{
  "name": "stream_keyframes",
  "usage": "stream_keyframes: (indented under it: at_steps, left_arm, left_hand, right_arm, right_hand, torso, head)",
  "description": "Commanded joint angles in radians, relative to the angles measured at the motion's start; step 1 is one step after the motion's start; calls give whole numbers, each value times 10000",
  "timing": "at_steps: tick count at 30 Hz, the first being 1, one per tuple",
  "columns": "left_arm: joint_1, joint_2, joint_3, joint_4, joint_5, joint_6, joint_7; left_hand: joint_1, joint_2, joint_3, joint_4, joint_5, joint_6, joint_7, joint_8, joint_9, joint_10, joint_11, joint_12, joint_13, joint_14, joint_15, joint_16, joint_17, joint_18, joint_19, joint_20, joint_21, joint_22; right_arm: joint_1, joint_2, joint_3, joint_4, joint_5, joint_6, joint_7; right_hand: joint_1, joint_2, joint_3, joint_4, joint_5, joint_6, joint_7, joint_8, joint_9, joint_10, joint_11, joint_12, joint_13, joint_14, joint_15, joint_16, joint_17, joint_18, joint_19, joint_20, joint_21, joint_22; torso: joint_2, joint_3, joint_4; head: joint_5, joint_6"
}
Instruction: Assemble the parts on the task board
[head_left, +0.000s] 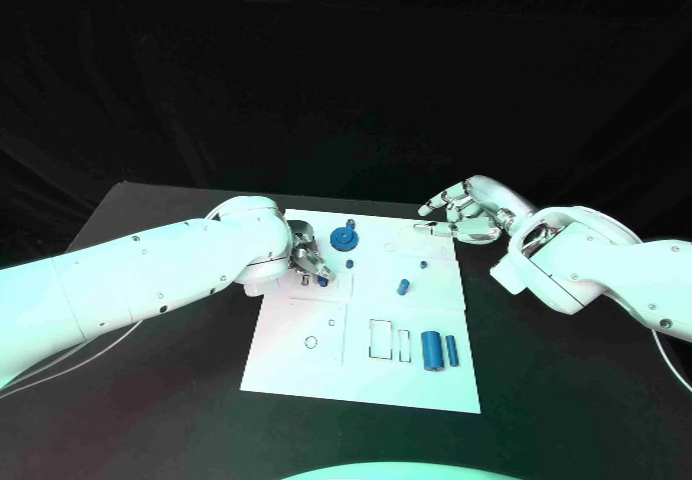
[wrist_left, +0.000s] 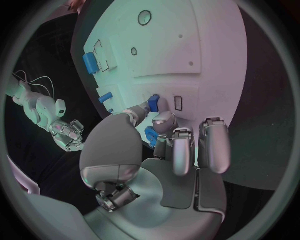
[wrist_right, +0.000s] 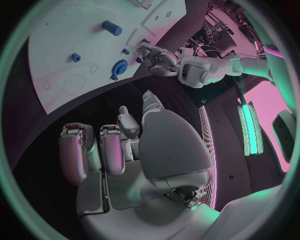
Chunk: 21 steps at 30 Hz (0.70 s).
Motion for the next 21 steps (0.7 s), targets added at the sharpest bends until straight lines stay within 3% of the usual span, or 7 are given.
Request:
stream_keyframes:
  at_steps: [1,11,21]
  left_arm:
    - [-29,14,-28,-49,-10,389,-437]
    - [-29,6,-28,-97,-8,393,-451]
    - [-29,-98,-9,-42,-13,293,-437]
  left_hand:
    - [-116,22,-99,8,29,68,15,47,19,33,-5,39,23,1054,-44,31,2631,-145,40,-68,67,12]
    - [-146,14,-528,113,28,172,-23,91,61,112,-38,190,165,1054,-70,31,2631,-164,82,-77,114,109]
    - [-601,-89,-1907,753,31,264,-32,111,111,188,-44,361,301,1054,-77,31,2631,-190,144,-83,183,252]
  right_arm:
    - [-8,-4,0,18,-102,116,14]
    - [-8,-13,0,12,-102,115,25]
    - [-8,-13,0,-13,-102,88,41]
  right_hand:
    - [1,14,-40,5,-44,48,-10,38,10,15,-31,-12,-14,589,-57,-49,788,196,245,-82,-28,1787]
    - [-36,2,-82,16,-92,46,-10,43,12,13,-30,-12,-19,587,-57,-57,779,198,242,-82,-37,1784]
    - [-96,-25,-145,37,-134,37,-9,47,14,2,-28,-18,-35,585,-56,-67,768,202,235,-81,-54,1776]
  torso:
    - [-4,-1,4]
    - [-7,-4,9]
    - [-6,-4,5]
  head:
    - [2,-9]
    - [3,-26]
    - [15,-23]
